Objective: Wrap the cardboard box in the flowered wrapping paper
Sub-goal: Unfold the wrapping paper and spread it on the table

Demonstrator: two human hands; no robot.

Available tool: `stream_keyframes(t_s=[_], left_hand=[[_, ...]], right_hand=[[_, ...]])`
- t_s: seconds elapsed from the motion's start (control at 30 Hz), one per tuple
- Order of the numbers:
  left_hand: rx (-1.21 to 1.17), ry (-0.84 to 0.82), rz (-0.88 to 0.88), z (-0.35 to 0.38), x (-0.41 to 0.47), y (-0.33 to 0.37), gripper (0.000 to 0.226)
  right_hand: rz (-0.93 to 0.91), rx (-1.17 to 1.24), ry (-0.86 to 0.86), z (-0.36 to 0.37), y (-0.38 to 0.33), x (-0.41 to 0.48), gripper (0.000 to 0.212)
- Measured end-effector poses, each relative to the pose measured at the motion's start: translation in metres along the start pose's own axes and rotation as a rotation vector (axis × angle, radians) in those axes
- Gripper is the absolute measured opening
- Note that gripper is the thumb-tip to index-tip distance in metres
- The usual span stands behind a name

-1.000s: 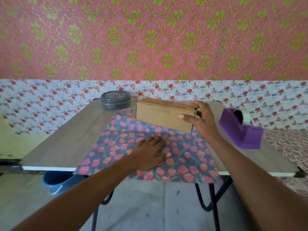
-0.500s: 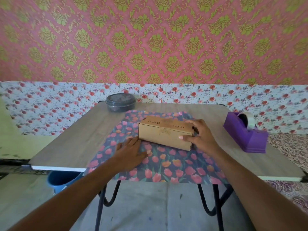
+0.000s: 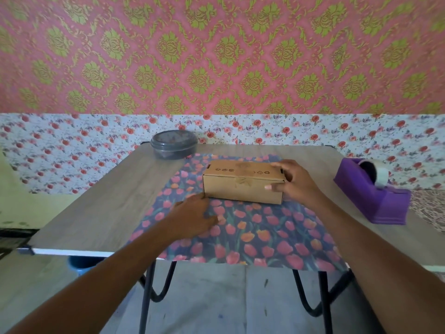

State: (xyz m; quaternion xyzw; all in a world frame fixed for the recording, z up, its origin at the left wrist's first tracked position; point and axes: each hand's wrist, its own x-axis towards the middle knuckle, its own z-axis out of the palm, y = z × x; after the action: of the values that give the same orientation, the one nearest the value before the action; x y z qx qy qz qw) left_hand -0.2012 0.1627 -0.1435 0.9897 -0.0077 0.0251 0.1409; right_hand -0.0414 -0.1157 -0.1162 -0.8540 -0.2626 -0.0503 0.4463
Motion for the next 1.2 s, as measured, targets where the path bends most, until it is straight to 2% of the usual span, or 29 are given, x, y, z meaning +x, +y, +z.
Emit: stream_keyframes(t_s=[0.07,0.13,0.27,0.4,0.47,0.53,0.67,0.77,0.9,0.97,1.03,1.1,1.2], left_hand=[[-0.113,0.043,0.035,0.002,-0.009,-0.005,0.054],[-0.141,0.160,-0.007,0.006,-0.015,-0.008,0.041],[-0.205,0.305,-0.079,0.009,-0.016,-0.010,0.034],[-0.413,0.397,-0.101,0.001,-0.008,-0.010,0.062],[-0.398,0.405,-0.033,-0.009,-0.003,-0.009,0.082],[-0.343,0.358,0.021,-0.019,0.004,-0.010,0.088],[-0.170,0.303,-0.048,-0.026,0.020,-0.011,0.064],[-0.217,0.302,-0.108,-0.025,0.026,-0.009,0.040],[-0.224,0.307,-0.087,-0.027,0.027,-0.009,0.026],[-0.350,0.336,-0.139,-0.033,0.025,-0.009,0.021],[-0.408,0.450,-0.251,-0.040,0.030,-0.015,0.035],[-0.298,0.517,-0.322,-0.049,0.045,-0.027,0.039],[-0.165,0.399,-0.374,-0.062,0.088,-0.054,0.021]], right_hand=[[-0.019,-0.002,-0.031,0.005,-0.005,-0.001,0.077],[-0.016,-0.007,-0.059,0.008,-0.010,-0.002,0.080],[-0.011,-0.018,-0.079,0.008,-0.013,-0.005,0.082],[-0.023,-0.047,-0.114,0.004,-0.011,-0.005,0.079],[-0.026,-0.066,-0.140,0.003,-0.011,-0.004,0.079],[-0.036,-0.089,-0.155,0.002,-0.011,-0.004,0.080],[-0.063,-0.087,-0.177,0.003,-0.013,-0.002,0.079],[-0.078,-0.072,-0.187,0.006,-0.014,0.001,0.078],[-0.043,-0.004,-0.220,0.002,-0.009,0.002,0.073],[0.023,0.196,-0.166,-0.001,-0.009,0.006,0.062],[0.120,0.340,0.007,-0.006,-0.005,0.016,0.055],[0.176,0.187,0.135,-0.011,0.007,0.033,0.051],[0.284,-0.083,0.140,-0.011,0.034,0.074,0.045]])
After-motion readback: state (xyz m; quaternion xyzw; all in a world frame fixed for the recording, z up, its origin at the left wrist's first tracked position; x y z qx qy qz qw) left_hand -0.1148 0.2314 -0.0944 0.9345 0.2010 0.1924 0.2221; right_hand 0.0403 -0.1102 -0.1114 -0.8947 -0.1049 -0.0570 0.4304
